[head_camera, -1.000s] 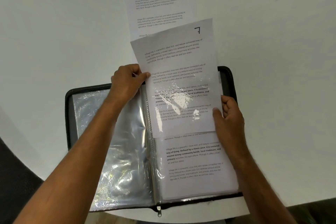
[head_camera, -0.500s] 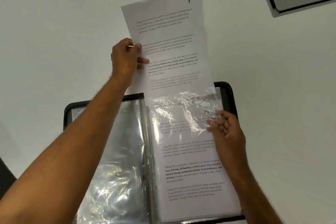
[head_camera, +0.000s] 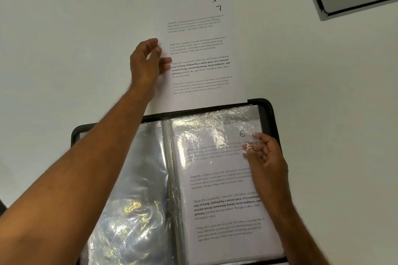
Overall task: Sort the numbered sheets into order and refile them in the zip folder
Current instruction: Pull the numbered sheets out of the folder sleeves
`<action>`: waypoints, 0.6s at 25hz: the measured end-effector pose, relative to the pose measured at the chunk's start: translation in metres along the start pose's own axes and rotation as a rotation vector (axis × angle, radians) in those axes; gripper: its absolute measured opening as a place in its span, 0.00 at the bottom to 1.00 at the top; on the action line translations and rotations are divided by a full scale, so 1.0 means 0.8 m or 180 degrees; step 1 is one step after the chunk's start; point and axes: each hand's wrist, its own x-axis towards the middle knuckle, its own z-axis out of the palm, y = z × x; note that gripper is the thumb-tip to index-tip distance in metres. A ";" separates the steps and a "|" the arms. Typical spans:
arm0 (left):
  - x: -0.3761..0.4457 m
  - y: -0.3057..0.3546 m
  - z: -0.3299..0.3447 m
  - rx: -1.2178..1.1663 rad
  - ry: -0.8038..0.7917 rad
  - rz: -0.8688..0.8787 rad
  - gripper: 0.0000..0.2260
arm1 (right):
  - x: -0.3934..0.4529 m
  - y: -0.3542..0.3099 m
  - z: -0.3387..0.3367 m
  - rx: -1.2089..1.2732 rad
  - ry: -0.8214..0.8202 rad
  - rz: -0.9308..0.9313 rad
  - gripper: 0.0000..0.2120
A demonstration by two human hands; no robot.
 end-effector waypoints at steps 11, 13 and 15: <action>-0.158 -0.052 -0.065 0.1848 -0.0300 0.1329 0.06 | -0.018 -0.030 0.013 -0.0157 -0.0312 -0.0148 0.06; -0.195 -0.067 -0.081 0.1865 -0.0388 0.1055 0.05 | -0.022 -0.040 0.021 -0.0211 -0.0580 -0.0214 0.06; -0.229 -0.080 -0.096 0.1772 -0.0449 0.0793 0.06 | -0.029 -0.054 0.034 -0.0199 -0.0866 -0.0300 0.06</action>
